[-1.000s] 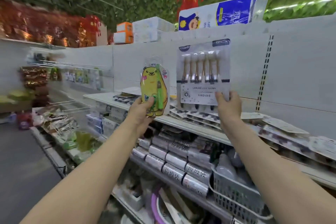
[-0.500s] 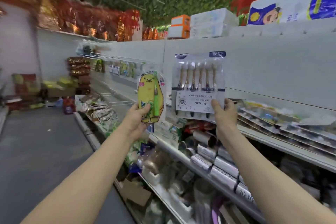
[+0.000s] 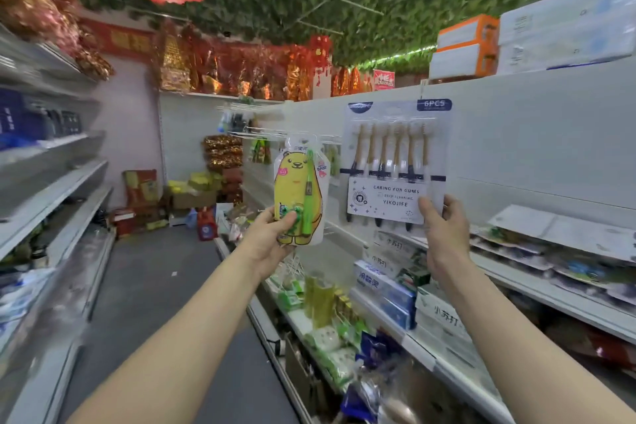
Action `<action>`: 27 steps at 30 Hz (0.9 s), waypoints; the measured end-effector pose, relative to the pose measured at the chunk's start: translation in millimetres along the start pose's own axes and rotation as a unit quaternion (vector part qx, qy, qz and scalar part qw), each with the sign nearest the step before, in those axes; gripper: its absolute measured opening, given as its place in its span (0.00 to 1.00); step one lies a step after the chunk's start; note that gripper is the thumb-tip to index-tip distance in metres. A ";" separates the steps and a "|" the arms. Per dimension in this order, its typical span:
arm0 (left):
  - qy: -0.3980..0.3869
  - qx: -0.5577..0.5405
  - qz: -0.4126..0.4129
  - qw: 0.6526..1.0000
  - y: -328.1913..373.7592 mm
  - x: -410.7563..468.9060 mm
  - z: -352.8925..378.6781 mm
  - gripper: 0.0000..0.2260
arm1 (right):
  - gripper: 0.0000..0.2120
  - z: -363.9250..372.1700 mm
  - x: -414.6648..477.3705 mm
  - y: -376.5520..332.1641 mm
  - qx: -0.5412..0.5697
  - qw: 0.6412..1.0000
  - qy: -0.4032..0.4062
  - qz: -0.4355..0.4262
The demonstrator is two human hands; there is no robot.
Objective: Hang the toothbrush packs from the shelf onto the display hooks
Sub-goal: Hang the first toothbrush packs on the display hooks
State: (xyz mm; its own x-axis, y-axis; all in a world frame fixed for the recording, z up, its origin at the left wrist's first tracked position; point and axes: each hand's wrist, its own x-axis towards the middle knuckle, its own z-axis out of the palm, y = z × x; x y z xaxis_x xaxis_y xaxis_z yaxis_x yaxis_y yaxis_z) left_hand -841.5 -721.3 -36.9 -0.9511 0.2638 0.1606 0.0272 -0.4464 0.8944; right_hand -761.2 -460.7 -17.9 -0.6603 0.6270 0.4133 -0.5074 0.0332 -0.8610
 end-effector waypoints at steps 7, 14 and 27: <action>0.011 0.005 -0.007 1.000 7.1 119.3 -92.7 0.13 | 0.06 116.8 62.2 82.3 -0.014 1.000 0.000 0.015; -0.032 -0.014 -0.039 0.999 15.6 246.2 -187.7 0.11 | 0.15 215.7 108.0 167.6 -0.044 0.997 0.059 0.015; -0.102 -0.039 -0.101 0.989 39.0 465.5 -316.2 0.14 | 0.14 384.7 190.4 269.9 -0.055 0.988 0.142 -0.013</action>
State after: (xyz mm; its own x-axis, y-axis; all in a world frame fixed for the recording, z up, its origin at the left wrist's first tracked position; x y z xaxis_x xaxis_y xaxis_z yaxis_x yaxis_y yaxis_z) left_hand -1380.5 -886.3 -59.3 -0.8522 0.5183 0.0711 -0.1880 -0.4302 0.8830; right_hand -1236.8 -631.7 -57.6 -0.4578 0.8179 0.3485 -0.4475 0.1267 -0.8852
